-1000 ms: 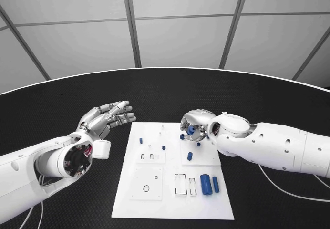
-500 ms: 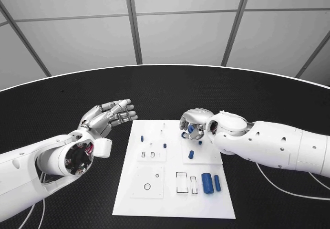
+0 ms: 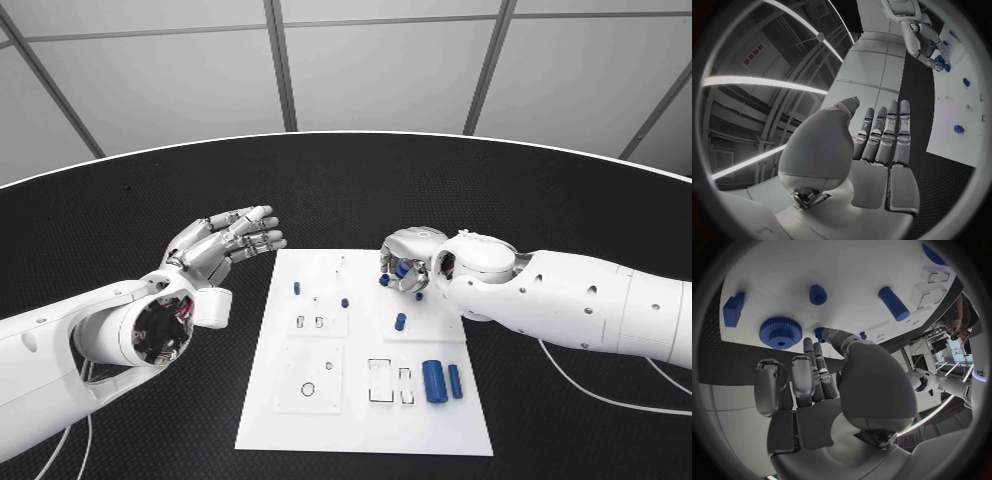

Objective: Assemble the parts on the task board

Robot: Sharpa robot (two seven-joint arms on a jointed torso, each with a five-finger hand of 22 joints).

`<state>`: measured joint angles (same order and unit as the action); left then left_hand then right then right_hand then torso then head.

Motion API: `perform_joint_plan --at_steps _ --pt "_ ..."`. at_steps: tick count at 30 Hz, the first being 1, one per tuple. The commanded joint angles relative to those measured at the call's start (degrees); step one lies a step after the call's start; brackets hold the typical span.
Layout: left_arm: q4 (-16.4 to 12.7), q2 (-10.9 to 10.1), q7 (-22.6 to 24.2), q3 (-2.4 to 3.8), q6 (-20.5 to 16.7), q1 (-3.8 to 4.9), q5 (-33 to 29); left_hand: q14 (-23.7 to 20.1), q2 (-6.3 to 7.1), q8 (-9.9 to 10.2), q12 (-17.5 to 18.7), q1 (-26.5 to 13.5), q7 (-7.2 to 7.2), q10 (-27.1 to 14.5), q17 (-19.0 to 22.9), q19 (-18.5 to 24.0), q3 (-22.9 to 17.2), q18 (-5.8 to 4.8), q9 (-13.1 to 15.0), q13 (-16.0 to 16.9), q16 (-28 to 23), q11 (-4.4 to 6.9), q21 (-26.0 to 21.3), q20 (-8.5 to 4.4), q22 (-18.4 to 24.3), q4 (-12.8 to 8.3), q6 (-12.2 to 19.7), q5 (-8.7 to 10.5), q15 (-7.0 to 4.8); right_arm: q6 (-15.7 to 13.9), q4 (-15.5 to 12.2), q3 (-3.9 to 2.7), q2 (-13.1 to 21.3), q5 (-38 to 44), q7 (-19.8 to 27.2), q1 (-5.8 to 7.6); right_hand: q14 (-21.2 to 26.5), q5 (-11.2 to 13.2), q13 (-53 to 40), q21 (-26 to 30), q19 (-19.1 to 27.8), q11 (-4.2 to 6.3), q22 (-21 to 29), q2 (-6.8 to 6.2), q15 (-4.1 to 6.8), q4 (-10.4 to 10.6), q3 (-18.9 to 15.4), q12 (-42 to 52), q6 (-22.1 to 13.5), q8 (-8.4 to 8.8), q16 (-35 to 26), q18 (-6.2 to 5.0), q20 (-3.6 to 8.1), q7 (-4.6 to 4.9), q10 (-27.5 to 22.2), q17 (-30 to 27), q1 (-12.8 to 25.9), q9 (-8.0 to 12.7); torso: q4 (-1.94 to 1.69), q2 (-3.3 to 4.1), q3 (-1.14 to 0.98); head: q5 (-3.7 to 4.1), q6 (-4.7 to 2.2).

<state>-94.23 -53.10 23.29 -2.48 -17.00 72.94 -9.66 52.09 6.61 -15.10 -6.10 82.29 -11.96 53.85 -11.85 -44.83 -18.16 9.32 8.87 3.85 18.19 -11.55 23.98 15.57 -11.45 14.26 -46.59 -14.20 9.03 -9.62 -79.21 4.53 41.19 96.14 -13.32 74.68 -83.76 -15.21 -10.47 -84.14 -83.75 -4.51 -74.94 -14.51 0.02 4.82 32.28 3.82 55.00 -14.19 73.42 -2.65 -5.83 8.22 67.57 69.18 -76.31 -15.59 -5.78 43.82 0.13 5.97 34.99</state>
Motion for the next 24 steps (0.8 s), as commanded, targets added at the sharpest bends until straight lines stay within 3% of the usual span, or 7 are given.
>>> perform_joint_plan --at_steps 1,24 --pt "0.01 0.0 -0.01 0.0 0.02 0.01 0.0 -0.39 0.49 0.26 0.38 -0.31 -2.6 0.21 -0.08 -0.49 -0.21 1.12 -0.09 -0.06 -0.34 -0.06 0.38 -0.07 -0.08 0.06 -0.4 0.24 0.05 0.0 0.05 0.0 -0.08 0.2 0.05 0.0 -2.96 -0.18 -0.13 -0.49 -1.26 0.01 -6.3 0.2 0.11 -0.05 0.43 0.21 0.35 -0.47 0.44 0.68 -0.1 -0.2 0.75 0.25 -0.4 -0.19 -0.02 0.13 -0.07 -0.11 -0.04" --pt "0.1 -0.02 -0.16 0.0 0.08 0.09 0.0 -0.51 0.55 0.26 0.47 -0.41 -2.59 0.25 -0.09 -0.47 -0.25 1.1 -0.1 -0.06 -0.42 -0.06 0.48 -0.09 -0.12 0.07 -0.42 0.24 0.08 -0.61 0.53 0.01 -0.79 0.43 0.53 0.0 -2.92 -0.16 -0.58 -1.08 -1.58 0.33 -7.22 0.82 0.3 0.2 0.62 0.53 0.39 -0.74 1.32 0.83 0.01 -0.35 2.1 0.82 -0.28 -0.68 -0.1 0.43 -0.01 -0.21 0.15"
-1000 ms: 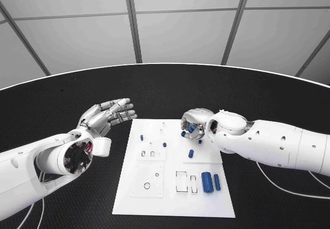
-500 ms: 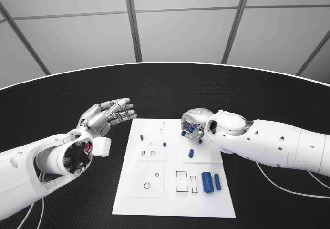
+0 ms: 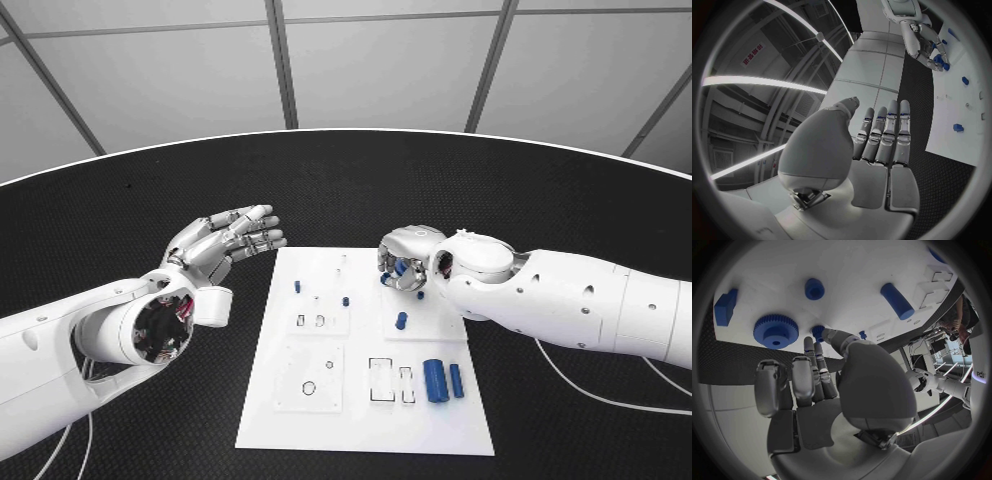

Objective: Assemble the parts on the task board

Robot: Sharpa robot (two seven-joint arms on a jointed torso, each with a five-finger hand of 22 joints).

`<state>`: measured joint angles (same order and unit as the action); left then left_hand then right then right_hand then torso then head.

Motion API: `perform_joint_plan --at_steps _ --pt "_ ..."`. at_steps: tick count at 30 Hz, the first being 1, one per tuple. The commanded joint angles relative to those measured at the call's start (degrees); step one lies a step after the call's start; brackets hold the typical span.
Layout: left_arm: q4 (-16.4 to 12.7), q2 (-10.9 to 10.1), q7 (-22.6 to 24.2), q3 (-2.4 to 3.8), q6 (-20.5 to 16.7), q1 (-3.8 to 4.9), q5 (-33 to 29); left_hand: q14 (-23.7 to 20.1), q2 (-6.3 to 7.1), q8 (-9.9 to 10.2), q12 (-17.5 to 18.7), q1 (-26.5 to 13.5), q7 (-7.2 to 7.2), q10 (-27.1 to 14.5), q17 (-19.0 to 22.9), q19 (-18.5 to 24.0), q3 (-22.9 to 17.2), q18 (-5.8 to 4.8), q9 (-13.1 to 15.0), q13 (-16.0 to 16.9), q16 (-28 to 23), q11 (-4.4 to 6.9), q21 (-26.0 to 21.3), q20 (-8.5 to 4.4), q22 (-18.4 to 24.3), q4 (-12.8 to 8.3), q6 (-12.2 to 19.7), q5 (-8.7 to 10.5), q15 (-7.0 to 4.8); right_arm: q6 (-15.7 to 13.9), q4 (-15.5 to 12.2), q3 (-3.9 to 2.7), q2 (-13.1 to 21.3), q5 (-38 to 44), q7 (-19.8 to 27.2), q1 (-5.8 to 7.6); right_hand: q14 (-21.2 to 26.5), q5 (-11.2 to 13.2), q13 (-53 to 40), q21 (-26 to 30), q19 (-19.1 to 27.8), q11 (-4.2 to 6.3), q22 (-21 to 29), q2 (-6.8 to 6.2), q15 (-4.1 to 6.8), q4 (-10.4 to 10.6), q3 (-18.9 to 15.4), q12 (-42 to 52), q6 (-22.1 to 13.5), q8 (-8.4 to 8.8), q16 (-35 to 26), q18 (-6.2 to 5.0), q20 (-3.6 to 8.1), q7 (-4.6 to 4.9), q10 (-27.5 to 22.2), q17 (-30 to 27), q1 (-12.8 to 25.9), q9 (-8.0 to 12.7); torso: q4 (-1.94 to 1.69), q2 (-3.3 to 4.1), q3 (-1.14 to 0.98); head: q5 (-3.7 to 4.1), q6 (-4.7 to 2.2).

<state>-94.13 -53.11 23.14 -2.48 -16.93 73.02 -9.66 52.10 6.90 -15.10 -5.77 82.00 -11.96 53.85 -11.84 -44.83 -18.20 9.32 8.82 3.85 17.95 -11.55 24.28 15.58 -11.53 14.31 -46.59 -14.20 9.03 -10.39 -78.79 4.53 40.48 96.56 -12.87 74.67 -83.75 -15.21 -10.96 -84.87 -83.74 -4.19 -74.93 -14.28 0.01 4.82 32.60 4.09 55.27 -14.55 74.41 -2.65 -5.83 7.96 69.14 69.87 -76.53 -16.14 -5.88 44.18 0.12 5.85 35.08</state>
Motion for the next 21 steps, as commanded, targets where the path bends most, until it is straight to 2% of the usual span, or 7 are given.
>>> perform_joint_plan --at_steps 1,6,10,12,16,18,21 --pt "0.0 0.0 -0.02 0.0 0.0 0.01 0.0 -0.51 0.26 0.26 0.14 -0.12 -2.59 0.25 -0.1 -0.47 -0.21 1.1 -0.05 -0.06 -0.18 -0.06 0.18 -0.09 -0.05 0.03 -0.42 0.24 0.08 0.26 0.18 0.0 -0.13 0.0 0.11 0.0 -2.93 -0.17 -0.11 -0.35 -1.58 0.03 -7.24 0.63 0.32 0.2 0.31 0.26 0.15 -0.4 0.37 0.83 0.01 -0.1 0.58 0.16 -0.07 -0.16 0.0 0.08 -0.01 -0.09 0.08" --pt "0.02 0.01 0.0 0.0 -0.06 0.02 0.0 -0.53 0.29 0.29 0.19 -0.13 -2.6 0.23 -0.11 -0.47 -0.23 1.1 -0.06 -0.07 -0.2 -0.07 0.21 -0.09 -0.06 0.01 -0.38 0.24 0.08 1.09 0.5 0.01 -0.34 0.0 0.1 0.0 -2.87 -0.21 -0.34 -0.45 -1.58 0.16 -7.39 1.03 0.43 0.13 0.39 0.39 0.91 -0.93 0.59 0.84 0.11 -0.21 1.21 0.22 -0.25 -0.57 0.0 0.11 -0.05 -0.02 0.24" --pt "0.13 0.01 0.01 0.0 -0.13 0.03 0.0 -0.54 0.33 0.33 0.24 -0.15 -2.61 0.18 -0.12 -0.46 -0.25 1.09 -0.08 -0.08 -0.21 -0.09 0.24 -0.1 -0.07 0.0 -0.33 0.24 0.09 1.58 0.53 0.01 -0.38 0.0 0.16 0.0 -2.9 -0.49 -0.97 -1.09 -2.1 0.85 -8.44 2.37 0.95 -0.32 0.56 1.04 2.99 -2.28 1.18 1.05 0.47 -0.85 3.04 0.62 -1.03 -1.63 -0.01 0.06 -0.07 0.01 0.31" --pt "0.21 0.01 0.01 0.0 -0.16 0.03 0.0 -0.54 0.33 0.33 0.24 -0.15 -2.61 0.18 -0.12 -0.46 -0.25 1.09 -0.08 -0.08 -0.21 -0.09 0.24 -0.1 -0.07 0.0 -0.33 0.24 0.09 1.49 0.56 0.02 -0.41 0.0 0.24 0.0 -2.89 0.48 -1.2 -1.15 -2.11 1.06 -8.54 3.05 1.16 -0.78 0.93 1.13 3.46 -2.62 1.34 1.06 0.69 -1.03 3.48 0.69 -1.66 -2.08 0.0 0.05 -0.09 0.04 0.36" --pt "0.31 0.04 0.0 0.0 -0.15 0.03 0.0 -0.54 0.33 0.33 0.24 -0.15 -2.61 0.18 -0.12 -0.46 -0.25 1.09 -0.08 -0.08 -0.21 -0.09 0.24 -0.1 -0.07 0.0 -0.33 0.24 0.09 0.53 0.6 0.02 -0.45 0.0 0.5 -0.01 -2.85 0.66 -1.37 -1.18 -2.11 1.19 -8.6 3.57 1.26 -1.06 1.21 1.2 3.7 -2.83 1.35 1.07 0.8 -1.09 3.83 0.62 -2.01 -2.39 0.01 0.09 -0.1 -0.07 0.29" --pt "0.35 0.06 -0.04 0.0 -0.16 0.03 0.0 -0.54 0.33 0.33 0.24 -0.15 -2.61 0.18 -0.12 -0.46 -0.25 1.09 -0.08 -0.08 -0.21 -0.09 0.24 -0.1 -0.07 0.0 -0.33 0.24 0.09 -0.31 0.55 0.02 -0.45 0.0 0.59 -0.01 -2.83 0.82 -1.66 -1.3 -2.2 1.38 -8.81 4.28 1.42 -1.4 1.45 1.41 4.26 -3.31 1.44 1.11 0.95 -1.24 4.48 0.61 -2.34 -2.94 0.01 0.12 -0.11 -0.17 0.28" --pt "0.43 0.07 -0.1 0.0 -0.2 0.03 0.0 -0.57 0.36 0.38 0.33 -0.19 -2.64 0.12 -0.14 -0.43 -0.28 1.08 -0.1 -0.09 -0.23 -0.11 0.29 -0.1 -0.09 0.0 -0.26 0.24 0.1 -1.54 0.43 0.01 -0.37 0.0 0.68 -0.01 -2.82 1.94 -1.83 -1.36 -2.23 1.43 -8.93 4.99 1.49 -1.25 1.5 1.33 4.21 -3.54 1.58 1.13 1.03 -1.33 4.63 0.66 -2.07 -3.44 -0.02 0.14 -0.11 -0.05 0.22"
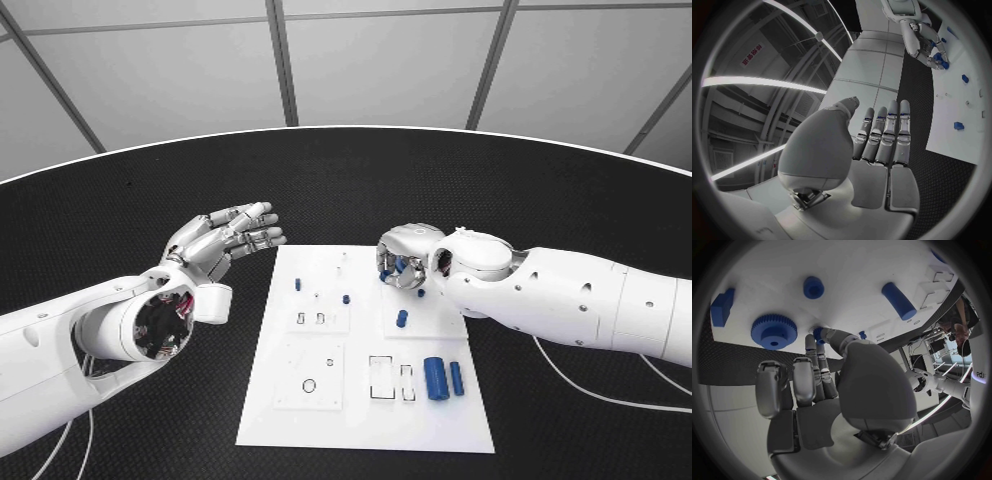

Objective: Assemble the parts on the task board

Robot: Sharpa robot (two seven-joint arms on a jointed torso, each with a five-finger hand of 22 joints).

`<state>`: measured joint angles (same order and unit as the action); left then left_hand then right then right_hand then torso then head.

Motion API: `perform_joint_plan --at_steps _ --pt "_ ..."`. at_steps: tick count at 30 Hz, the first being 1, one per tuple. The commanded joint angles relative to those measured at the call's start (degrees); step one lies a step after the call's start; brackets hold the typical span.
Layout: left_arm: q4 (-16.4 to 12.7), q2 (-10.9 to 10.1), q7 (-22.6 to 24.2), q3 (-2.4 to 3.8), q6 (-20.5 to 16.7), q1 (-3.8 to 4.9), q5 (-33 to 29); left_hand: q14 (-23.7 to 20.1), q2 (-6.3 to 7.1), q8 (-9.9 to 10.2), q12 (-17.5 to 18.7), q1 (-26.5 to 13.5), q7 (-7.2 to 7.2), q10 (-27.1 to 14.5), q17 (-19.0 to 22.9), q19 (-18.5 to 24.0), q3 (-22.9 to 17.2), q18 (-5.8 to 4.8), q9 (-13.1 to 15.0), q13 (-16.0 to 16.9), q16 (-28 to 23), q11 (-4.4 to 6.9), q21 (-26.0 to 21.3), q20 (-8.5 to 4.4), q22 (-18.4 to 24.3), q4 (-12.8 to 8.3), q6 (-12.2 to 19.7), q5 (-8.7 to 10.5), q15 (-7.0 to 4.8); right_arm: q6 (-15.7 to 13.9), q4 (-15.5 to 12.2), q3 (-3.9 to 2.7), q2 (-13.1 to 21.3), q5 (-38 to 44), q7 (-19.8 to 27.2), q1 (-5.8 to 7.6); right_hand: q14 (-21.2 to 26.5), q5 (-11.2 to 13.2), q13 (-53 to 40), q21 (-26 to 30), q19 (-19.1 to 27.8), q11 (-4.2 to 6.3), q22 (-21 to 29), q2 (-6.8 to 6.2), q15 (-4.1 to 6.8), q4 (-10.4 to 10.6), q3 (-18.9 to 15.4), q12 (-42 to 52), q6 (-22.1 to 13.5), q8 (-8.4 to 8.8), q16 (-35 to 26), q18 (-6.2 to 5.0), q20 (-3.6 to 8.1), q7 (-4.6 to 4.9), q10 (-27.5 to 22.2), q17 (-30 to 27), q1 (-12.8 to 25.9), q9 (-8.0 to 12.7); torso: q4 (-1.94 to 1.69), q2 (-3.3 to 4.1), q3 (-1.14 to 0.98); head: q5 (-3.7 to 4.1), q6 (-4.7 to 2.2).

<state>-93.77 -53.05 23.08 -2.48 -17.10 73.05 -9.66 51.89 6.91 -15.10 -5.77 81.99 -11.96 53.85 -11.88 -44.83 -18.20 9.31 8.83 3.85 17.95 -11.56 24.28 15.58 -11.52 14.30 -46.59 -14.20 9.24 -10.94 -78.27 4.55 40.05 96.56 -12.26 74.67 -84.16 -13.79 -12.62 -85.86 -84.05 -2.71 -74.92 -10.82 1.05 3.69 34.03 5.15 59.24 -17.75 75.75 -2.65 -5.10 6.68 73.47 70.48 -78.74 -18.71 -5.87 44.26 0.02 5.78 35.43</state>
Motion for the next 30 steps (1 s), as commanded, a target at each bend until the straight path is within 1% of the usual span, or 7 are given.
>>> perform_joint_plan --at_steps 1,7,13,16,21,26,30 --pt "0.11 0.01 -0.07 0.0 -0.03 0.0 0.0 -0.36 0.34 0.38 0.33 -0.18 -2.64 0.12 -0.09 -0.43 -0.28 1.09 -0.11 -0.09 -0.23 -0.11 0.29 -0.1 -0.1 0.0 -0.26 0.24 -0.1 -1.62 -0.19 -0.01 0.12 0.0 0.12 0.0 -2.41 0.59 -0.18 -0.37 -1.92 -0.03 -8.94 1.63 0.45 -0.16 0.14 0.24 0.2 -0.37 0.24 1.13 0.32 -0.06 0.29 0.03 0.09 -0.94 -0.02 0.05 -0.03 0.02 -0.14" --pt "0.44 0.07 -0.14 0.0 -0.04 0.0 0.0 -0.38 0.35 0.43 0.4 -0.17 -2.66 0.06 -0.1 -0.41 -0.32 1.08 -0.13 -0.1 -0.25 -0.13 0.32 -0.1 -0.11 -0.03 -0.2 0.23 -0.09 -5.1 -1.63 -0.04 0.85 0.0 0.16 0.0 -2.4 0.74 -0.4 -0.6 -2.14 0.08 -9.33 1.56 0.53 -0.5 0.17 0.33 0.45 -0.76 0.33 1.22 0.4 -0.13 0.63 0.07 0.01 -1.48 0.03 0.02 -0.05 -0.28 -0.41" --pt "0.64 0.21 -0.26 0.0 0.12 0.0 0.0 -0.38 0.35 0.43 0.4 -0.17 -2.66 0.06 -0.1 -0.41 -0.32 1.08 -0.13 -0.1 -0.25 -0.13 0.32 -0.1 -0.11 -0.03 -0.2 0.23 -0.09 -8.45 -1.95 -0.48 0.31 0.0 -0.3 0.01 -2.42 1.08 -0.5 -0.7 -2.23 0.06 -9.5 1.41 0.54 -0.5 0.06 0.23 0.55 -1.03 0.46 1.26 0.43 -0.15 0.63 0.14 0.31 -1.91 0.03 0.01 0.09 -0.3 -0.67" --pt "0.65 0.25 -0.29 0.0 0.15 0.0 0.0 -0.4 0.35 0.44 0.44 -0.17 -2.67 0.03 -0.11 -0.39 -0.35 1.08 -0.14 -0.11 -0.26 -0.14 0.34 -0.1 -0.12 -0.04 -0.18 0.23 -0.08 -9.7 -0.76 -0.59 -0.84 0.0 -0.48 0.02 -2.42 1.44 -0.54 -0.68 -2.2 0.06 -9.49 1.43 0.53 -0.39 -0.01 0.17 0.49 -1.09 0.5 1.25 0.43 -0.18 0.62 0.15 0.52 -2.09 -0.08 0.13 0.12 -0.22 -0.91" --pt "0.63 0.4 -0.34 0.0 0.2 0.0 0.0 -0.41 0.34 0.45 0.46 -0.18 -2.67 0.03 -0.12 -0.38 -0.37 1.07 -0.14 -0.11 -0.27 -0.14 0.35 -0.1 -0.12 -0.05 -0.18 0.23 -0.08 -11.85 2.72 -0.69 -3.96 0.0 -0.79 0.04 -2.4 1.88 -0.59 -0.66 -2.17 0.03 -9.46 1.36 0.51 -0.26 -0.13 0.08 0.39 -1.17 0.49 1.24 0.43 -0.16 0.59 0.07 0.82 -2.36 -0.36 0.32 0.21 0.1 -1.14" --pt "0.45 0.47 -0.38 0.0 0.24 0.01 0.0 -0.41 0.34 0.45 0.46 -0.18 -2.67 0.03 -0.12 -0.38 -0.37 1.07 -0.14 -0.11 -0.27 -0.14 0.35 -0.1 -0.12 -0.05 -0.18 0.23 -0.08 -12.57 5.48 -0.72 -6.59 0.0 -0.58 0.06 -2.43 1.96 -0.6 -0.71 -2.22 0.03 -9.54 1.36 0.51 -0.24 -0.15 0.06 0.37 -1.18 0.59 1.26 0.43 -0.15 0.58 0.19 0.87 -2.4 -0.56 0.45 0.31 0.08 -1.13" --pt "0.21 0.46 -0.4 0.0 0.28 0.05 0.0 -0.43 0.32 0.45 0.51 -0.19 -2.67 0.01 -0.13 -0.35 -0.41 1.07 -0.14 -0.11 -0.28 -0.15 0.37 -0.1 -0.13 -0.05 -0.19 0.22 -0.07 -12.62 7.33 -0.73 -8.36 -0.01 -0.4 0.07 -2.42 1.97 -0.6 -0.68 -2.19 0.03 -9.49 1.36 0.51 -0.24 -0.14 0.06 0.37 -1.18 0.57 1.25 0.43 -0.15 0.58 0.17 0.87 -2.41 -0.88 0.81 0.43 0.29 -1.38"
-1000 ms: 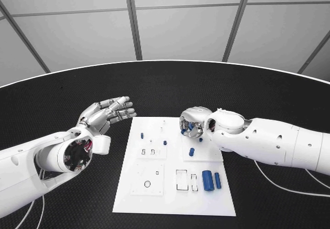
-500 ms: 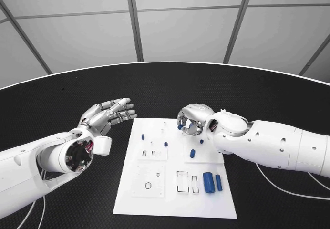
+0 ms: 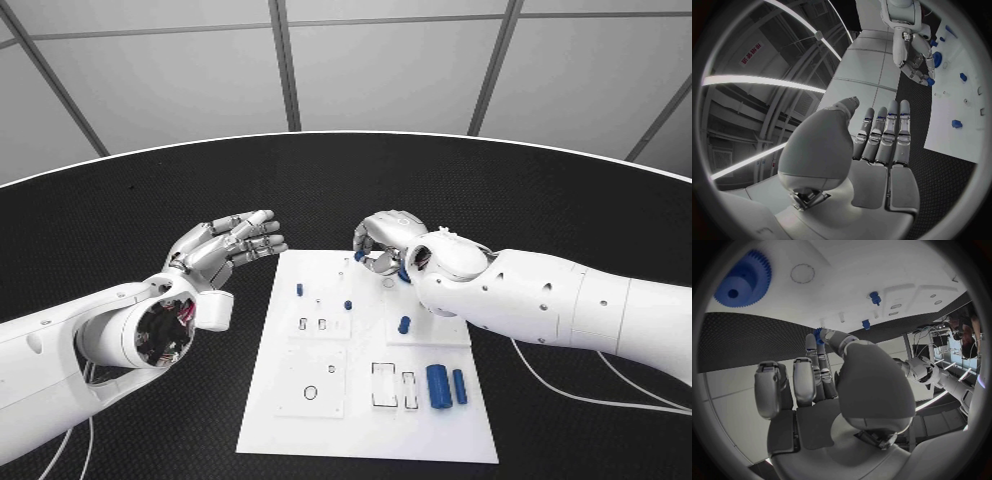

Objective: Assemble the parts on the task board

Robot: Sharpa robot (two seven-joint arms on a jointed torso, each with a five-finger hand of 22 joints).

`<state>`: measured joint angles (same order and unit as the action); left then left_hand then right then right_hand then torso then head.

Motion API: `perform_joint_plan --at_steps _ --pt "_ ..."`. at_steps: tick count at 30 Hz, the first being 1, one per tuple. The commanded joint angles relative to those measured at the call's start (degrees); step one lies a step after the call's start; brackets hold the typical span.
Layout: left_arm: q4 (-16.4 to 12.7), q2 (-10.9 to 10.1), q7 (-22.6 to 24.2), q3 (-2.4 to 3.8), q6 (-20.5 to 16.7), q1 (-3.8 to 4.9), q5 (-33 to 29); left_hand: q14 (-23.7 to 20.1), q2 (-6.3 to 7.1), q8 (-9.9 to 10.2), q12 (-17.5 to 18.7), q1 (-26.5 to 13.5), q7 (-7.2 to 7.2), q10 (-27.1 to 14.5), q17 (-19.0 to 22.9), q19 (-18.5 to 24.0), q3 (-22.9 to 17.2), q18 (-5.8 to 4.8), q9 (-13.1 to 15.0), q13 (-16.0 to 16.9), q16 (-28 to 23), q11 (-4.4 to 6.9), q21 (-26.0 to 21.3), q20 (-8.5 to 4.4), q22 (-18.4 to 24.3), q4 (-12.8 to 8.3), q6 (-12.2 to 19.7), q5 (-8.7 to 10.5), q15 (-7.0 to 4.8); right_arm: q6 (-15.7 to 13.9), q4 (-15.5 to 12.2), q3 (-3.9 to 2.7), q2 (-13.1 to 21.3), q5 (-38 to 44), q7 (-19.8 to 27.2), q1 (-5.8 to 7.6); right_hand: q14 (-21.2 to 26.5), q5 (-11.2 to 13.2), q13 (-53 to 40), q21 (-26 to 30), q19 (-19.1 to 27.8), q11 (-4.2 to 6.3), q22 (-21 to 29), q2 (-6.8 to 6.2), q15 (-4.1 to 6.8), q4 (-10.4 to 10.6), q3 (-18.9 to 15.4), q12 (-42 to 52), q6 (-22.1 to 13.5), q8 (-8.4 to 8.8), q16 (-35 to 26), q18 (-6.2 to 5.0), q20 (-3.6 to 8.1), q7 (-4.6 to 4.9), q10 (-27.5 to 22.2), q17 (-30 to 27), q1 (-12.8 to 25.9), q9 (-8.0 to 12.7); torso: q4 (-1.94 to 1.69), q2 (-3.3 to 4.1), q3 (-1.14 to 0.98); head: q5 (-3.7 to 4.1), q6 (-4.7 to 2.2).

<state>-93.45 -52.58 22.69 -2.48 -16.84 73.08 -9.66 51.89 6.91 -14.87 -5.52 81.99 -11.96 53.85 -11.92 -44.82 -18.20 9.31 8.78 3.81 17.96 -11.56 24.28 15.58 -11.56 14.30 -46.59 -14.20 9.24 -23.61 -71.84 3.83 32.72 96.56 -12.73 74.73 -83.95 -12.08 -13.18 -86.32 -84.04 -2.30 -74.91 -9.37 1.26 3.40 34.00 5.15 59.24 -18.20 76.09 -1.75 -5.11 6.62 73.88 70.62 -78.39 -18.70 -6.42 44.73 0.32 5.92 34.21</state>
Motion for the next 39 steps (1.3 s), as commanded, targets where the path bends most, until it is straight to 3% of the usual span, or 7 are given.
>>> perform_joint_plan --at_steps 1,3,6,21,39 --pt "-0.15 -0.02 -0.01 0.0 0.03 0.04 0.0 -0.43 0.32 0.22 0.26 -0.19 -2.67 0.01 -0.08 -0.35 -0.42 1.07 -0.09 -0.06 -0.28 -0.15 0.37 -0.1 -0.09 -0.05 -0.19 0.22 -0.07 0.08 1.27 0.0 -1.35 0.0 0.11 0.0 -2.62 0.26 -0.05 -0.22 -2.19 -0.37 -9.5 -0.1 0.3 0.06 -0.12 0.06 0.36 -0.73 0.23 0.35 0.43 -0.08 0.17 0.02 0.53 -2.42 -0.35 0.39 0.14 0.17 -0.19" --pt "-0.25 -0.01 -0.02 0.01 0.06 0.09 0.0 -0.43 0.32 0.22 0.26 -0.19 -2.67 0.01 -0.08 -0.35 -0.42 1.07 -0.09 -0.06 -0.28 -0.15 0.37 -0.1 -0.09 -0.05 -0.19 0.22 -0.07 0.15 2.16 -0.01 -2.04 0.0 0.24 0.0 -2.64 0.27 -0.05 -0.26 -2.24 -0.37 -9.58 -0.11 0.31 0.03 -0.11 0.04 0.33 -0.73 0.29 0.37 0.43 -0.08 0.15 0.09 0.51 -2.44 -0.43 0.48 0.17 0.28 0.21" --pt "-0.3 0.01 -0.04 0.01 0.08 0.22 0.0 -0.43 0.32 0.22 0.26 -0.19 -2.67 0.01 -0.08 -0.35 -0.42 1.07 -0.09 -0.06 -0.28 -0.15 0.37 -0.1 -0.09 -0.05 -0.19 0.22 -0.07 0.3 2.94 -0.01 -2.56 0.0 0.31 0.0 -2.64 0.27 -0.06 -0.26 -2.24 -0.37 -9.58 -0.12 0.31 0.02 -0.11 0.02 0.3 -0.72 0.3 0.37 0.43 -0.07 0.13 0.09 0.51 -2.46 -0.56 0.6 0.23 0.41 -0.26" --pt "-0.12 0.31 -0.09 0.01 0.22 0.73 0.0 -0.43 0.32 0.22 0.26 -0.19 -2.67 0.01 -0.08 -0.35 -0.42 1.07 -0.09 -0.06 -0.28 -0.15 0.37 -0.1 -0.09 -0.05 -0.19 0.22 -0.07 0.72 4.97 -0.01 -3.83 -0.01 0.12 0.01 -2.66 0.27 -0.07 -0.31 -2.29 -0.38 -9.66 -0.13 0.3 0.01 -0.1 0.0 0.24 -0.72 0.37 0.38 0.43 -0.05 0.11 0.18 0.52 -2.52 -0.52 0.57 0.19 0.11 -0.29" --pt "-0.26 0.28 -0.13 0.01 0.27 1.07 0.0 -0.46 0.33 0.23 0.39 -0.24 -2.68 0.01 -0.14 -0.24 -0.54 1.05 -0.09 -0.06 -0.32 -0.16 0.47 -0.1 -0.13 -0.09 -0.22 0.23 -0.05 3.51 6.71 0.0 -5.18 -0.01 0.17 0.01 -2.66 0.35 -0.12 -0.32 -2.29 -0.45 -9.67 -0.21 0.26 0.09 -0.21 -0.08 0.11 -0.72 0.4 0.39 0.41 0.0 0.07 0.15 0.75 -2.69 -0.52 0.69 0.22 -0.05 -0.18"
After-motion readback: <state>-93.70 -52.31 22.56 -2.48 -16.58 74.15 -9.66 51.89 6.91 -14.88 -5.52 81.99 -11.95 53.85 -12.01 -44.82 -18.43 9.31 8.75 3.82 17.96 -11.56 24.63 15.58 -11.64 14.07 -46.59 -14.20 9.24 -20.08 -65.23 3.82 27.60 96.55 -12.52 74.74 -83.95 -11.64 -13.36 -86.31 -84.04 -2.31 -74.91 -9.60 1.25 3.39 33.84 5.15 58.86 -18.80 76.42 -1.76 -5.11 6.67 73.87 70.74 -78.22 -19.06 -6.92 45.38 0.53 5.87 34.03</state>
